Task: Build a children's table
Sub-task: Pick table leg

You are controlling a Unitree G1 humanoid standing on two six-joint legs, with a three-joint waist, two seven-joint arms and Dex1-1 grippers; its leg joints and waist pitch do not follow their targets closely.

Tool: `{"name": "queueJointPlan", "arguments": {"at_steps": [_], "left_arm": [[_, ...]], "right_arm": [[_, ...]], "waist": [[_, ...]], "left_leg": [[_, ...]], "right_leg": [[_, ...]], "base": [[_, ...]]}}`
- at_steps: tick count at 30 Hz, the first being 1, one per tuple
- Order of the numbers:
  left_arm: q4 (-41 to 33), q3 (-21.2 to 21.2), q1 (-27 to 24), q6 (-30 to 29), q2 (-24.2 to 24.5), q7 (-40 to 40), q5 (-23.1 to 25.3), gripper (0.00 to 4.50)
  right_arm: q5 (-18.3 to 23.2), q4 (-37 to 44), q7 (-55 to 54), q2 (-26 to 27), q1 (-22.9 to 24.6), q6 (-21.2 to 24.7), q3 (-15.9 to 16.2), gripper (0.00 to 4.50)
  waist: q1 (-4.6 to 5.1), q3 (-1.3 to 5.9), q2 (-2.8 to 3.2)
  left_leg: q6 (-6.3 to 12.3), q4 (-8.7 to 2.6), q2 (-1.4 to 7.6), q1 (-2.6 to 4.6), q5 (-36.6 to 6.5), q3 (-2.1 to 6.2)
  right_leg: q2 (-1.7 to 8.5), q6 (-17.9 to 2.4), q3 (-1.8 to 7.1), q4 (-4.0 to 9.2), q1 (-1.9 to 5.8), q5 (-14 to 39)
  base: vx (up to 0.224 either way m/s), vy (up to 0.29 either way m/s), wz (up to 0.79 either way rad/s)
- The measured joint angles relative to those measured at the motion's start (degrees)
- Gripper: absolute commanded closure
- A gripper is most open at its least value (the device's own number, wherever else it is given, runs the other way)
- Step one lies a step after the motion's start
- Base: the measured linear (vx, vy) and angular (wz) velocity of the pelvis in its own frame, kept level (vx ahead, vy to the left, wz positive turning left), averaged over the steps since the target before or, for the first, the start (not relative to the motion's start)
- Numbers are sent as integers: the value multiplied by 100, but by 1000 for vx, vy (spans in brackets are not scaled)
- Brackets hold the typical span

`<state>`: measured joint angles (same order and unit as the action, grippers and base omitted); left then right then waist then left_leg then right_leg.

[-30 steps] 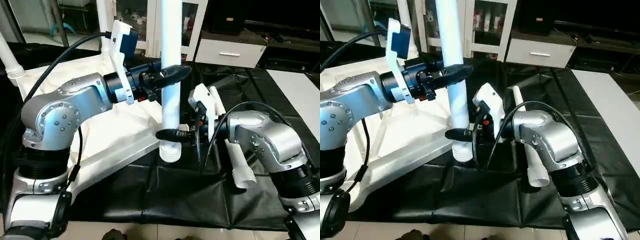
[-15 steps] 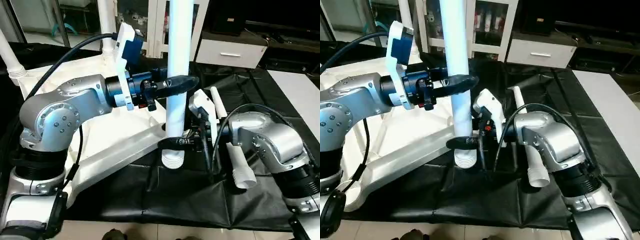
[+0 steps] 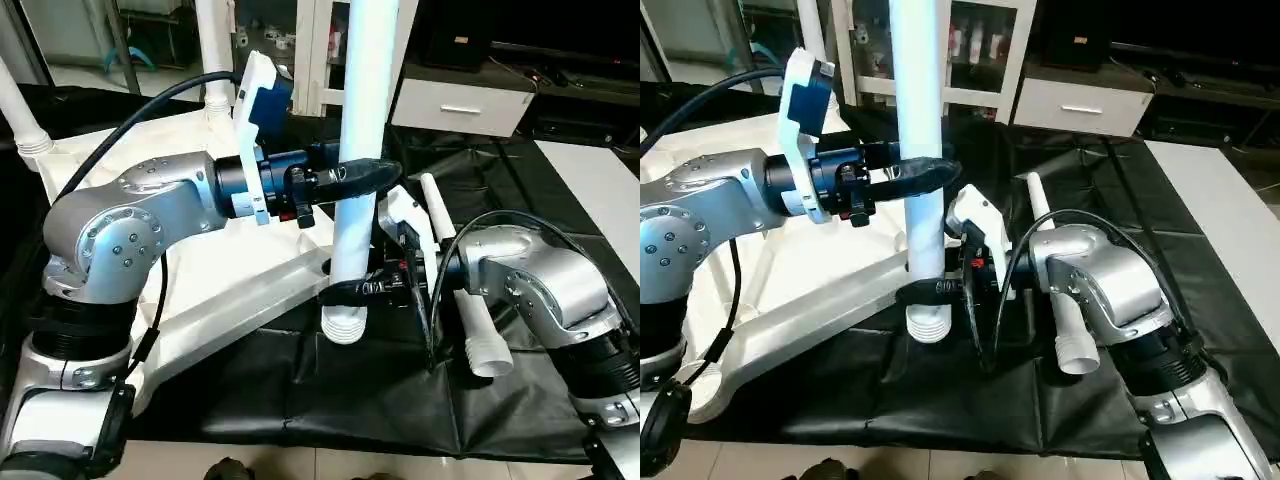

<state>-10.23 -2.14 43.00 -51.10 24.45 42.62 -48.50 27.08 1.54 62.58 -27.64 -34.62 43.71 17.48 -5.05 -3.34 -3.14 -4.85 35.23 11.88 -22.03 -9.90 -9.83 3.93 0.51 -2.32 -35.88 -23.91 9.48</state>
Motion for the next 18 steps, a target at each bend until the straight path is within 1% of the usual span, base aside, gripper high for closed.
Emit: {"name": "queueJointPlan", "arguments": {"at_steps": [4, 5, 7, 8, 9, 10, 11, 13, 14, 17, 18], "left_arm": [[0, 6, 0, -15, -16, -34, 23, 278], [9, 29, 0, -57, -28, -73, -10, 243], [74, 164, 0, -205, -60, -180, -107, 208], [127, 255, -3, -262, -118, -263, -186, 205], [175, 487, -25, -282, -232, -393, -351, 195], [186, 634, -36, -282, -262, -453, -428, 195], [201, 730, -40, -282, -261, -507, -479, 180], [207, 885, -118, -274, -254, -559, -551, 160], [207, 912, -177, -270, -254, -570, -573, 160], [198, 913, -374, -245, -232, -546, -562, 124], [163, 846, -471, -205, -166, -508, -462, 124]], "right_arm": [[-26, 13, -26, 10, 26, -48, 0, 260], [-32, 13, -32, 17, 27, -50, -1, 261], [-34, 5, -72, 62, 32, -51, -8, 261], [-37, -6, -115, 82, 31, -54, -27, 262], [-61, -73, -235, 141, 31, -60, -60, 263], [-70, -150, -302, 180, 31, -63, -96, 263], [-80, -219, -371, 188, 32, -68, -122, 263], [-155, -350, -558, 235, 31, -135, -215, 264], [-200, -405, -635, 249, 31, -164, -262, 264], [-294, -568, -1048, 413, 31, -216, -505, 264], [-329, -671, -1323, 498, 30, -311, -632, 264]], "waist": [[1, 0, 0], [1, 0, 0], [3, 0, 0], [3, 0, 0], [3, 0, -1], [3, 0, -1], [3, 1, 1], [2, 2, 7], [0, 2, 7], [-2, -2, 21], [0, -3, 36]], "left_leg": [[0, 0, 0, 1, 0, 0], [0, 0, 0, 1, 0, 0], [-2, 0, 0, 1, 1, 0], [-2, 0, 0, 2, 1, 0], [-3, 1, 0, 2, 2, 0], [-3, 3, 0, 1, 2, 0], [-3, 3, 0, 2, 2, 1], [-3, 5, 0, 3, 2, 3], [-3, 5, -1, 2, 2, 2], [-3, 8, -1, 1, 2, 4], [-3, 8, -1, 2, 2, 6]], "right_leg": [[0, 0, 0, 0, 0, 0], [0, 0, 0, -1, 0, 0], [0, 0, 0, -3, -1, 0], [0, 0, 1, -4, -1, 0], [0, -2, 0, -4, 0, -2], [0, -5, -1, -5, -1, -3], [0, -5, -1, -5, -1, -3], [0, -5, 0, -6, 1, -3], [0, -5, -1, -6, 1, -3], [0, -6, -1, -5, 1, -4], [0, -7, -1, -5, 1, -5]], "base": [[0, 0, 0], [0, 0, 0], [0, 0, 0], [0, 0, 0], [0, 0, 0], [0, 0, 0], [0, 0, 0], [0, 0, 0], [0, 0, 0], [0, 0, 0], [0, 0, 0]]}}
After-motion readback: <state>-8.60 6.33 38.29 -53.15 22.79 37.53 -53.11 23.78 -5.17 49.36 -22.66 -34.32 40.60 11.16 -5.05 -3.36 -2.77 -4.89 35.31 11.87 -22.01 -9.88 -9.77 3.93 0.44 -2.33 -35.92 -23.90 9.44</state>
